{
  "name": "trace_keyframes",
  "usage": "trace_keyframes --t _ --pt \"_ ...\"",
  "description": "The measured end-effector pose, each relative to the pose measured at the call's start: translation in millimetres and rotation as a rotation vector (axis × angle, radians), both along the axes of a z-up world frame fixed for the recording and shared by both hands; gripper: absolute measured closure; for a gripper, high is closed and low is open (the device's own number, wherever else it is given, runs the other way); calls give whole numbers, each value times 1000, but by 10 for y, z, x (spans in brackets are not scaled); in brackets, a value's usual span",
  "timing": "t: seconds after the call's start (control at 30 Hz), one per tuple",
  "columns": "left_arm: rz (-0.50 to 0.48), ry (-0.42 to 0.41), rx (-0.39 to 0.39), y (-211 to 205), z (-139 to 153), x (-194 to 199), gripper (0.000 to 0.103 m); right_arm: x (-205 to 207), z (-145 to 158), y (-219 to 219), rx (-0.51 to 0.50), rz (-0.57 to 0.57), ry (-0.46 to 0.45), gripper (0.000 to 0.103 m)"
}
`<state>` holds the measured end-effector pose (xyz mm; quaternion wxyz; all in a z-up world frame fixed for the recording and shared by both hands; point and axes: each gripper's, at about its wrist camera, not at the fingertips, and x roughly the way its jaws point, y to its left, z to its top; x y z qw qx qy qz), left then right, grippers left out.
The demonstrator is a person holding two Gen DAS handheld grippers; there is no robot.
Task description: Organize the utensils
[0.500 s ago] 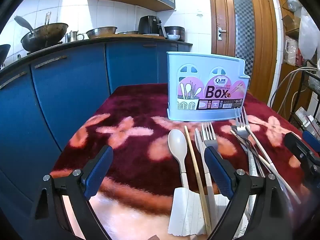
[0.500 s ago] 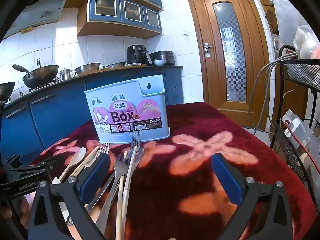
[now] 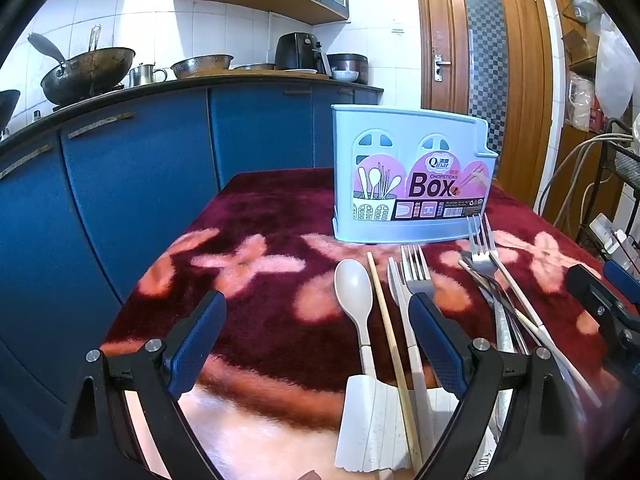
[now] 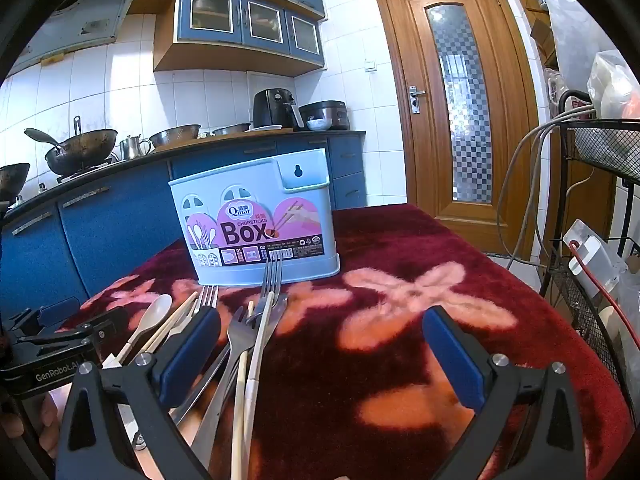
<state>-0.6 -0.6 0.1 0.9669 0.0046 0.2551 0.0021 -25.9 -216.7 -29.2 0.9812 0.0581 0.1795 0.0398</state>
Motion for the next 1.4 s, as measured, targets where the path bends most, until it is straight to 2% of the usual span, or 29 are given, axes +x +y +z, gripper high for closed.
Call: trace_keyframes --t 1.4 --pt "-1 -10 -4 -22 31 -11 9 -14 6 8 -4 0 -6 0"
